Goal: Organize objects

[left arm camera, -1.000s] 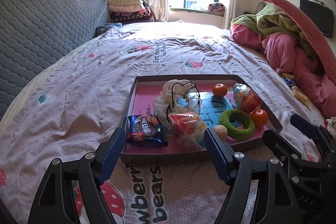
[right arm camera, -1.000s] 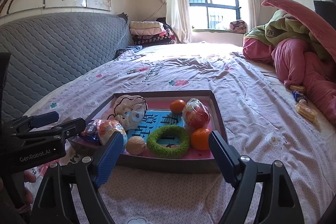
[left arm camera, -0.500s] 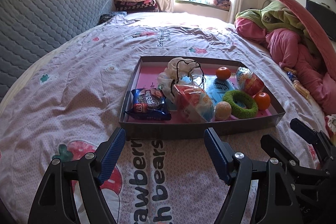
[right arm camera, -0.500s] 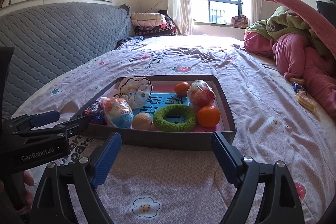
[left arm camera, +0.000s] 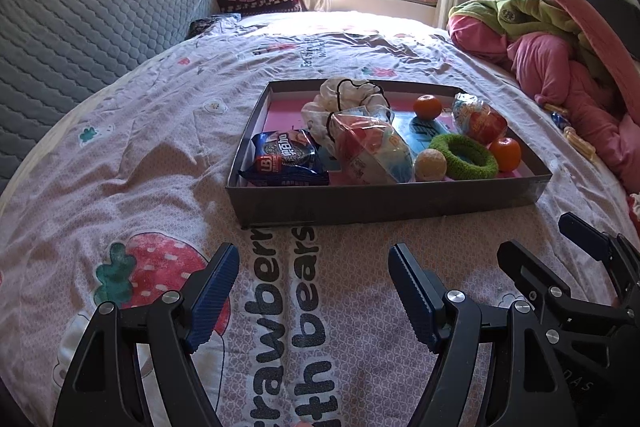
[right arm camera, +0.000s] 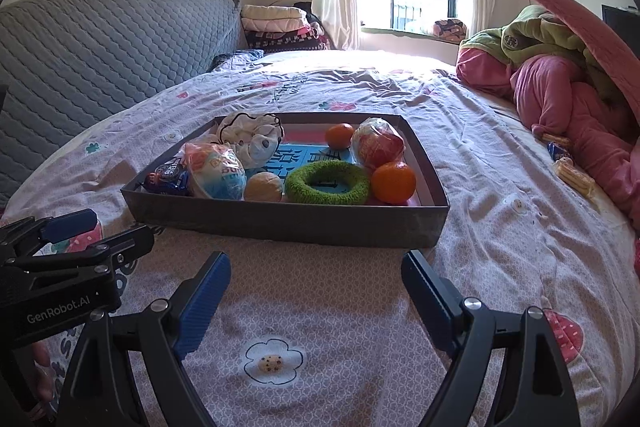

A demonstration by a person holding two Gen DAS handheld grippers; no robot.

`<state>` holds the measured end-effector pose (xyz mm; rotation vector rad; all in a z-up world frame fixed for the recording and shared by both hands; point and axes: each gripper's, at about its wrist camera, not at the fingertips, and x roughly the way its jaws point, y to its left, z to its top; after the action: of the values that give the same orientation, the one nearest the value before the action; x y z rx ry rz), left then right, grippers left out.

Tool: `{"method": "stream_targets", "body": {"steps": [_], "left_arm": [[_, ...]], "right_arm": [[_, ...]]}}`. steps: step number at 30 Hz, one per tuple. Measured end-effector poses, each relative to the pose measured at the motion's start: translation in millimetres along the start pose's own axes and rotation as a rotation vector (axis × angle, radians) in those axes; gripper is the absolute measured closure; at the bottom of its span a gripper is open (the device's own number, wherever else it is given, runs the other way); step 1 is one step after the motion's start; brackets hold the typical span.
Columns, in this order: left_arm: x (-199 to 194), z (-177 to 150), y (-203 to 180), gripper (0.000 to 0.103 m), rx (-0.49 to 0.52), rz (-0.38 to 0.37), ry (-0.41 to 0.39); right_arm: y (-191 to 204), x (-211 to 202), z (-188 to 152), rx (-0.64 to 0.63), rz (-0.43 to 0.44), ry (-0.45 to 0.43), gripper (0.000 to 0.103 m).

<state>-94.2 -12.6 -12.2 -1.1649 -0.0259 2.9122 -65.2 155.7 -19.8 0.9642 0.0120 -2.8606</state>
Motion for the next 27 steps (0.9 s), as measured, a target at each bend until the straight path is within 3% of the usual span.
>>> {"method": "stream_targets", "body": {"steps": [9,27], "left_arm": [[3,-5,0,0.025,-0.022,-0.019,0.019],[7,-12,-1,0.025,0.01,0.031,0.017]], "right_arm": [[-2,2,-9,0.005,-0.033,0.022,0.016],[-1,0,-16,-0.001,-0.036,0.032,0.016]]}}
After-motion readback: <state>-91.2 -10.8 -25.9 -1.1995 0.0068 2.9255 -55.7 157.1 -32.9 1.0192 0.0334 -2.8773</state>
